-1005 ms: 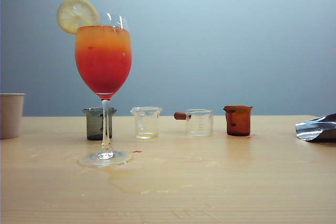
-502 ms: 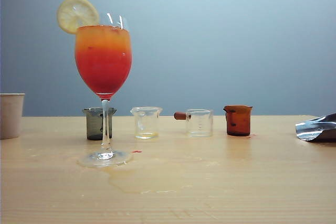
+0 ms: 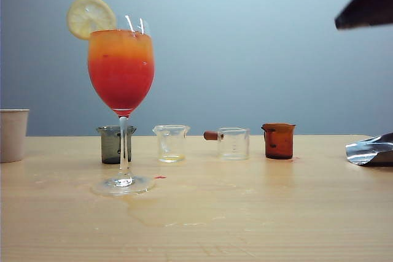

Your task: Pick up the lemon slice from the paper cup on the left and carefully insert it into the rim of the goblet.

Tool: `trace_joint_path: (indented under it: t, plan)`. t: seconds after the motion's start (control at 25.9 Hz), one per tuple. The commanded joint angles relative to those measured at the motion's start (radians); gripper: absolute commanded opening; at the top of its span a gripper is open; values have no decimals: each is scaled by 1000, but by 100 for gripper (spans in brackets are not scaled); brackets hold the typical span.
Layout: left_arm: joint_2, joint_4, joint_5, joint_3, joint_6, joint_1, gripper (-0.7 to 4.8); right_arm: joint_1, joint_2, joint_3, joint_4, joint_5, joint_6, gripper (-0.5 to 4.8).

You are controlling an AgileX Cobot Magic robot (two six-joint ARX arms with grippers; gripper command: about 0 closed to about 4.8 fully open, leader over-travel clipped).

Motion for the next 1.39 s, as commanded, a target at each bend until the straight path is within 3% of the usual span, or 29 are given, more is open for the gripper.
trace_joint_path:
  t: [0.04,0.19,0.39,0.58,1.12,1.39]
  plan:
    - [2,50,-3,-70,6,2,-6,1,-60,-72,47,10,0,-1]
    - [2,128,-14,-166,1,2,-6,0,-142,-151,48,24,0,-1]
    - [2,230,-82,-268,2,1,-6,1,-294,-240,46,126,3,-1]
    - [2,240,-85,-309,2,1,-6,1,-408,-291,6,130,7,-1]
    - [-2,356,-130,-429,8,1,-6,2,-413,-304,-67,160,28,-1]
    - [-3,346,-126,-436,9,1,-5,2,-413,-304,-65,142,27,0]
